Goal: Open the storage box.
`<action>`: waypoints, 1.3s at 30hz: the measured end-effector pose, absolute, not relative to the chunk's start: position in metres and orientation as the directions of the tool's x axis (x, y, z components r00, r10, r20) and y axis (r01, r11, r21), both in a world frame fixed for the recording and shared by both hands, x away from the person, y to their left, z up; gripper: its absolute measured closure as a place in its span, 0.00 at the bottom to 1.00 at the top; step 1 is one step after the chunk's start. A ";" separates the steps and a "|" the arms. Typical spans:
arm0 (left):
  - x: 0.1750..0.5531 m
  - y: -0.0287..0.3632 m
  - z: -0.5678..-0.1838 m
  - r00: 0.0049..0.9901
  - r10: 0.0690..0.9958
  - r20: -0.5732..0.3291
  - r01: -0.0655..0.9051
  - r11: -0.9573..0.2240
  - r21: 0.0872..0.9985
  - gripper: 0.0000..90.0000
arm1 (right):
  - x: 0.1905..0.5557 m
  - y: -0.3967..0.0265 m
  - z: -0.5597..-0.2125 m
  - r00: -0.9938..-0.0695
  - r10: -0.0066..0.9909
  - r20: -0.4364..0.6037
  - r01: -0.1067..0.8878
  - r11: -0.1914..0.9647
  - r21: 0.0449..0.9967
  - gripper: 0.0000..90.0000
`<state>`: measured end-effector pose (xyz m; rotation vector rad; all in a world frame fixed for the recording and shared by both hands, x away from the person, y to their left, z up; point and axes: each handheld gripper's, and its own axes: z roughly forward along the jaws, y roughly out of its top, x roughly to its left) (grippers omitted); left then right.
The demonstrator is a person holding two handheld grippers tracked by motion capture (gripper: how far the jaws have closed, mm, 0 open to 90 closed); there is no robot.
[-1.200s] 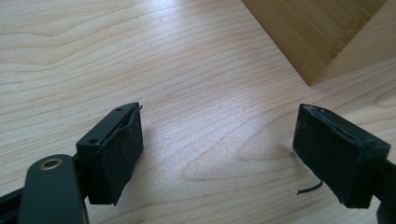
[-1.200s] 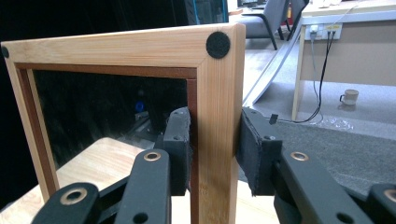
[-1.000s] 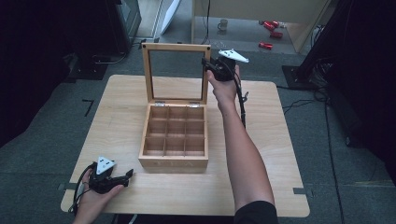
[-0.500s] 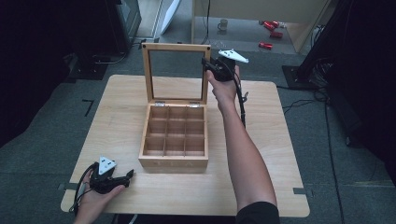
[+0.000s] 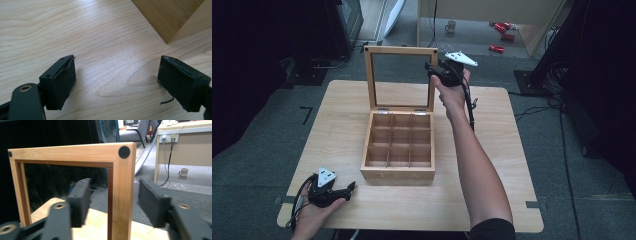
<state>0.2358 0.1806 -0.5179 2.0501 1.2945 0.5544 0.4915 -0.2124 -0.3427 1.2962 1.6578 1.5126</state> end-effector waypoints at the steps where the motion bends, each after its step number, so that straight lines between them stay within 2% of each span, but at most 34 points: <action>1: 0.236 0.180 -0.518 0.423 0.906 0.012 0.634 -0.306 0.710 0.17 | 0.490 -0.212 -0.341 -0.392 0.898 0.202 0.287 -0.089 0.954 0.40; 3: 0.236 0.180 -0.518 0.422 0.907 0.013 0.635 -0.305 0.710 0.17 | 0.486 -0.212 -0.338 -0.387 0.902 0.190 0.296 -0.074 0.952 0.28; 6: 0.237 0.180 -0.518 0.423 0.906 0.012 0.636 -0.307 0.708 0.16 | 0.479 -0.212 -0.334 -0.381 0.911 0.160 0.298 -0.043 0.954 0.17; 13: 0.239 0.181 -0.518 0.420 0.908 0.012 0.637 -0.304 0.708 0.16 | 0.461 -0.222 -0.336 -0.378 0.911 0.163 0.308 -0.042 0.951 0.07; 17: 0.239 0.181 -0.518 0.415 0.910 0.010 0.639 -0.300 0.708 0.16 | 0.451 -0.233 -0.341 -0.385 0.908 0.165 0.320 -0.036 0.947 0.04; 29: 0.239 0.179 -0.518 0.400 0.917 0.012 0.645 -0.290 0.706 0.14 | 0.412 -0.261 -0.372 -0.376 0.917 0.136 0.344 0.002 0.939 0.04; 39: 0.239 0.178 -0.518 0.394 0.919 0.011 0.647 -0.285 0.707 0.15 | 0.383 -0.296 -0.398 -0.361 0.917 0.169 0.380 -0.020 0.925 0.04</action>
